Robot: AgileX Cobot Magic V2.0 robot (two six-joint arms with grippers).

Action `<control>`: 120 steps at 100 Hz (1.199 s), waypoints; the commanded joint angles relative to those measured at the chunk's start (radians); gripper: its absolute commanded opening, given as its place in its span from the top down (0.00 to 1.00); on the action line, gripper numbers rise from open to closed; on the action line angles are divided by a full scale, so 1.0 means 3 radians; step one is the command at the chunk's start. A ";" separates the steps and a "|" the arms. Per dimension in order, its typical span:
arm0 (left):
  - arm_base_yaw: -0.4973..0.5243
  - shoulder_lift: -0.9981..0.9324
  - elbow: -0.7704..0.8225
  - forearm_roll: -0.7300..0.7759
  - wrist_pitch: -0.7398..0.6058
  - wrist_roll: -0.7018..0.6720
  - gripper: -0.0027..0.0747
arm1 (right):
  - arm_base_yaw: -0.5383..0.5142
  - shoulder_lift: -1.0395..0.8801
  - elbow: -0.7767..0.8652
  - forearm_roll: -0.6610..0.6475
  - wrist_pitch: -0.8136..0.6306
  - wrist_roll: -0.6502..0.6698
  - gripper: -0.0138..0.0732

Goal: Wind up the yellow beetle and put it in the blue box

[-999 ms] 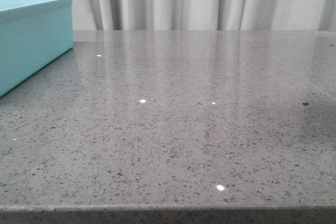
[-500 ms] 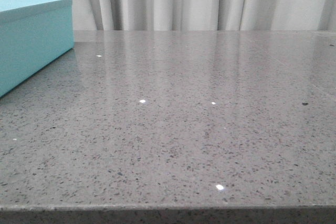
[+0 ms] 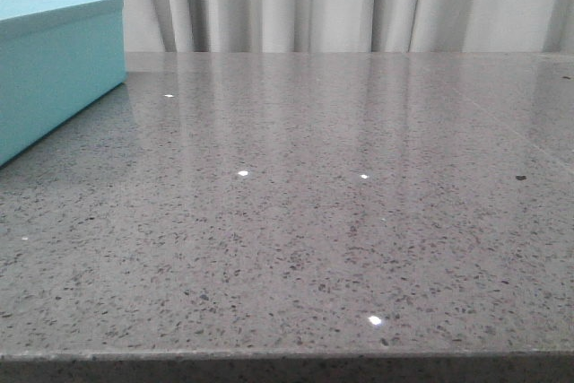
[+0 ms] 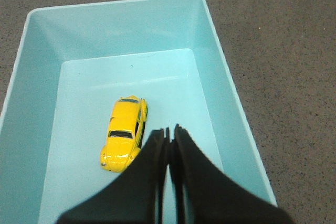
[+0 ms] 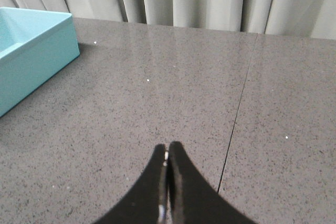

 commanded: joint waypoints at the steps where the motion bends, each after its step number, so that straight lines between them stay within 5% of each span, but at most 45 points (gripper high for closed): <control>1: 0.0004 -0.0334 0.0307 -0.0150 -0.0637 0.0003 0.99 | 0.0003 -0.0043 0.0000 -0.0108 -0.0285 -0.0027 0.92; 19: 0.0004 -0.0918 0.1133 -0.0156 -0.1205 0.0003 0.99 | 0.0003 -0.0159 0.0197 -0.0146 -0.0422 -0.0027 0.92; 41: 0.0004 -0.1501 0.1760 -0.0180 -0.1288 0.0003 0.99 | 0.0003 -0.0296 0.0430 -0.0197 -0.0602 -0.0027 0.92; 74: 0.0004 -0.2080 0.2119 -0.0193 -0.1288 0.0003 0.99 | 0.0003 -0.0679 0.0827 -0.0296 -0.0809 -0.0027 0.92; 120: 0.0004 -0.2109 0.2160 -0.0193 -0.1274 0.0003 0.99 | 0.0003 -0.0733 0.0857 -0.0296 -0.0815 -0.0027 0.92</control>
